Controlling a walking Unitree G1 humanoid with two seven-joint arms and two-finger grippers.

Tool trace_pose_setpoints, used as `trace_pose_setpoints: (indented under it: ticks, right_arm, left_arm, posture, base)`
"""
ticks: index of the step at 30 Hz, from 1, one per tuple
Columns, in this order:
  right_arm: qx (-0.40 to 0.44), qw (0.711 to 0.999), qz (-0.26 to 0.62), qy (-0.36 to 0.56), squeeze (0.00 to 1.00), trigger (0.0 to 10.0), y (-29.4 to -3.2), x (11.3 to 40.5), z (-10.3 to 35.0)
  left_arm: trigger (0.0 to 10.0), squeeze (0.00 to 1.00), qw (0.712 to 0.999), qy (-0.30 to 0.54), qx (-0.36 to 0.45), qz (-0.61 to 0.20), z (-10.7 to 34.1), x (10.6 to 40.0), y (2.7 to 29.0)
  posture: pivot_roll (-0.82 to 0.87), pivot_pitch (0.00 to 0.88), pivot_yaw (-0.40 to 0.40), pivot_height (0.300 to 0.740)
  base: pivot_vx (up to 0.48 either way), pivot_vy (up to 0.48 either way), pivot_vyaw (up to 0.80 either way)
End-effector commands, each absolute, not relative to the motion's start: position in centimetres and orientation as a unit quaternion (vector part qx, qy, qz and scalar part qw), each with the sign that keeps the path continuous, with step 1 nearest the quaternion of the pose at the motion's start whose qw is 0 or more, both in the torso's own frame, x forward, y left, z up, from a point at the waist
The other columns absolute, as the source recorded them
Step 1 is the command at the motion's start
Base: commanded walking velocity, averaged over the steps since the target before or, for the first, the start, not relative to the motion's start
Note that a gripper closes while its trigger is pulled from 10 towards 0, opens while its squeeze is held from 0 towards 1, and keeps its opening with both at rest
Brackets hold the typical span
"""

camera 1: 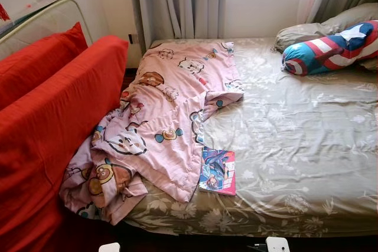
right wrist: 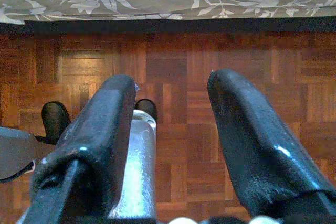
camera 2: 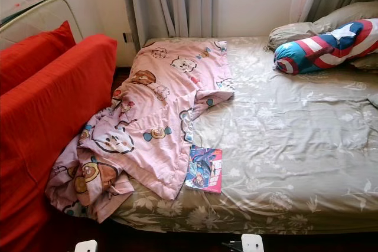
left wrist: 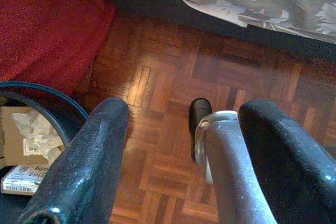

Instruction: Clean up the room

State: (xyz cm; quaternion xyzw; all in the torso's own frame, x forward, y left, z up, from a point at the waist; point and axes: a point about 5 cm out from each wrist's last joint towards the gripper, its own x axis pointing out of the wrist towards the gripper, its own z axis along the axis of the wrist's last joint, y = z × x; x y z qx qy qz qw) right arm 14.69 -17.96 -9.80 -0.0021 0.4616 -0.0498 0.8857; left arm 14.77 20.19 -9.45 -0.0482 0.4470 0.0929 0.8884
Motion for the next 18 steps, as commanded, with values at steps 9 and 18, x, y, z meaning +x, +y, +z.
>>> trace_pose_setpoints:
  ticks: [9,18]
  right_arm:
    - [-0.013,0.887,-0.038,0.459,0.00,10.0,-18.36,14.24,-9.86]
    - [-0.004,0.886,-0.034,0.462,0.00,10.0,-18.33,14.12,-9.92]
  left_arm:
    - [10.0,0.00,0.883,0.455,-0.061,0.097,-9.85,13.79,19.76]
    - [10.0,0.00,0.882,0.458,-0.058,0.095,-9.90,13.68,19.71]
  posture:
    - [-0.02,0.000,0.005,0.740]
    - [-0.01,0.000,-0.001,0.740]
  base:
    - [0.000,0.000,0.00]
    - [0.000,0.000,0.32]
